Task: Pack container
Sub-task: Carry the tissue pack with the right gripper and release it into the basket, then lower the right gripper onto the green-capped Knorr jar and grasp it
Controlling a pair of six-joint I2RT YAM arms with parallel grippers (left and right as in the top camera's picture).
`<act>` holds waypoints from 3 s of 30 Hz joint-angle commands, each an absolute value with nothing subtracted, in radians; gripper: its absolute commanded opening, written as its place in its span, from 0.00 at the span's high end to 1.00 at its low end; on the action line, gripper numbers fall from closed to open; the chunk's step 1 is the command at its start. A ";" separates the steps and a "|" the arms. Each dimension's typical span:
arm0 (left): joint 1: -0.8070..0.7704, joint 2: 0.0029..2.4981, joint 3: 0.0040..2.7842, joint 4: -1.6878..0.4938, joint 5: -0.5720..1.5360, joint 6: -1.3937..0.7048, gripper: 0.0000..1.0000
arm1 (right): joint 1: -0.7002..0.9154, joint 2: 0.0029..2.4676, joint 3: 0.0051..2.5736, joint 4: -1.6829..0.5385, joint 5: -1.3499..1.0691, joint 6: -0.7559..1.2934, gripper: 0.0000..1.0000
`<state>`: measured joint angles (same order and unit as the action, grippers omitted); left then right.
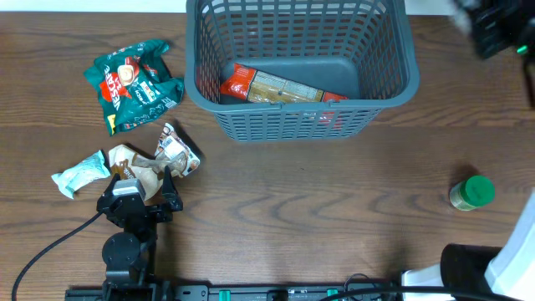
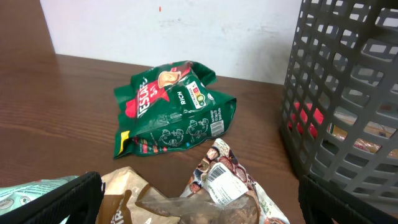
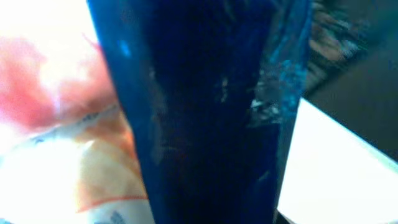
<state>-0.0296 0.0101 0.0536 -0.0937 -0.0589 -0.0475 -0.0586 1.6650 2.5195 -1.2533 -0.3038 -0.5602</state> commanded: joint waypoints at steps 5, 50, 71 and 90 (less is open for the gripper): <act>-0.027 0.004 0.023 -0.107 -0.061 -0.038 0.01 | 0.094 1.845 2.491 -1.436 -0.218 -0.802 0.99; -0.027 0.004 0.023 -0.107 -0.061 -0.038 0.02 | 0.254 2.174 2.569 -1.359 0.093 -0.287 0.01; -0.027 0.004 0.023 -0.107 -0.061 -0.038 0.01 | -0.233 1.834 2.563 -1.699 0.213 0.539 0.01; -0.027 0.004 0.023 -0.107 -0.061 -0.038 0.01 | -0.456 1.834 2.024 -1.625 0.208 0.854 0.01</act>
